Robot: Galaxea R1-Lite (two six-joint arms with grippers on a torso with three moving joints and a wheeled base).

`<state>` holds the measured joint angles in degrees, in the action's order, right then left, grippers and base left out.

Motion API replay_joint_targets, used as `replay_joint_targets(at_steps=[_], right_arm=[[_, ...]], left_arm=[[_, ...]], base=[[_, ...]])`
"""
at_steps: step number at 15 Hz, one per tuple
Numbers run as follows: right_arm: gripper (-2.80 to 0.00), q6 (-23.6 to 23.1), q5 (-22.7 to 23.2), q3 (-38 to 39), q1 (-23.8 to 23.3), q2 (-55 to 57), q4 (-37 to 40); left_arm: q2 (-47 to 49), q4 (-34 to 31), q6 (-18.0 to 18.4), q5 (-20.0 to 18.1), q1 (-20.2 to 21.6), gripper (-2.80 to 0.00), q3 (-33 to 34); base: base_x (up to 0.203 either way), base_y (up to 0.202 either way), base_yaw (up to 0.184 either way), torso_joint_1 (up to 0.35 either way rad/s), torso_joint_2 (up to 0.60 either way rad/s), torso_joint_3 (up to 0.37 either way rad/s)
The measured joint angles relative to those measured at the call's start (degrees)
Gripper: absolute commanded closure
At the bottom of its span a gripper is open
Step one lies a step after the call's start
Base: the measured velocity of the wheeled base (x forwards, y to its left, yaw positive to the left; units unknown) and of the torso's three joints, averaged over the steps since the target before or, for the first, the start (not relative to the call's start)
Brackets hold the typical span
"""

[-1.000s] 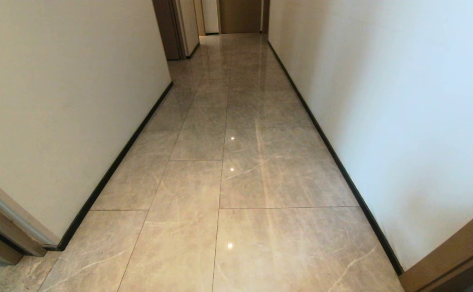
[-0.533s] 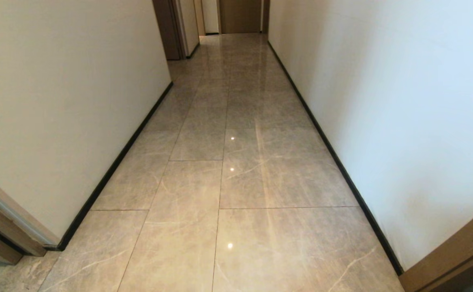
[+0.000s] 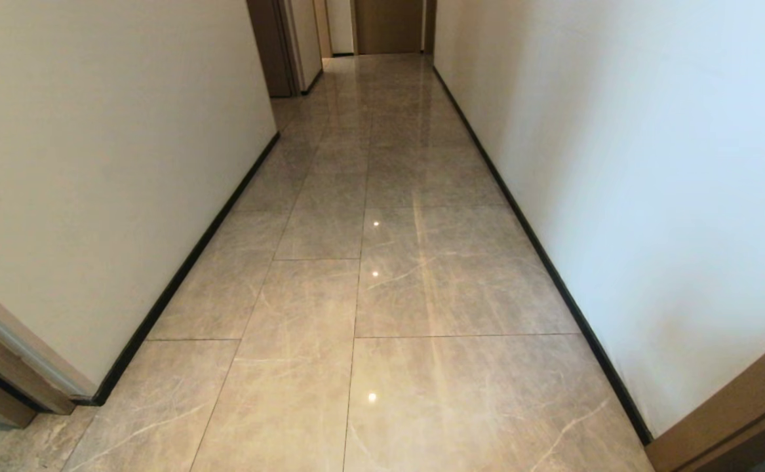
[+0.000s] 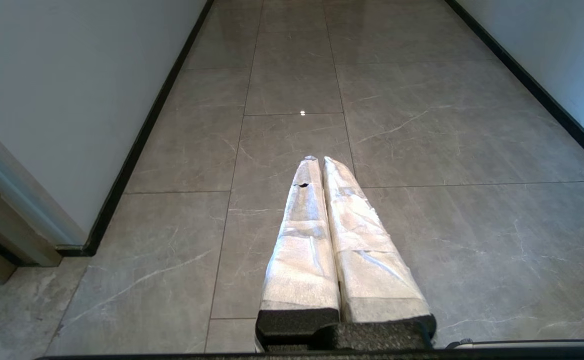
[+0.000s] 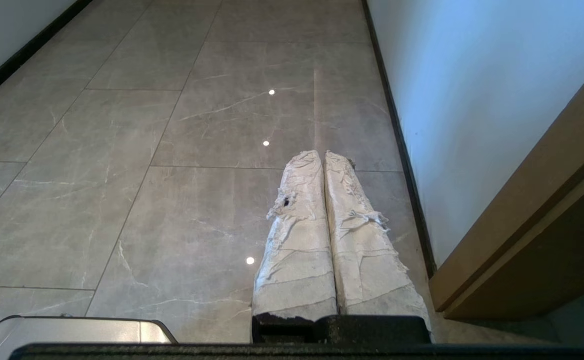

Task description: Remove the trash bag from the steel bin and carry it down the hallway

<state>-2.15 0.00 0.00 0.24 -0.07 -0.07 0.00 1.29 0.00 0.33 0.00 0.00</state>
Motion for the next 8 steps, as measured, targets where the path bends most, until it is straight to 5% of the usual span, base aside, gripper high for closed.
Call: replay_joint_targets(at_steps=[8], right_arm=[[0.00, -0.03, 0.00, 0.00, 0.00, 0.00, 0.00]], left_arm=[[0.00, 0.00, 0.02, 0.00, 0.00, 0.00, 0.00]], base=[[0.000, 0.000, 0.000, 0.000, 0.00, 0.000]])
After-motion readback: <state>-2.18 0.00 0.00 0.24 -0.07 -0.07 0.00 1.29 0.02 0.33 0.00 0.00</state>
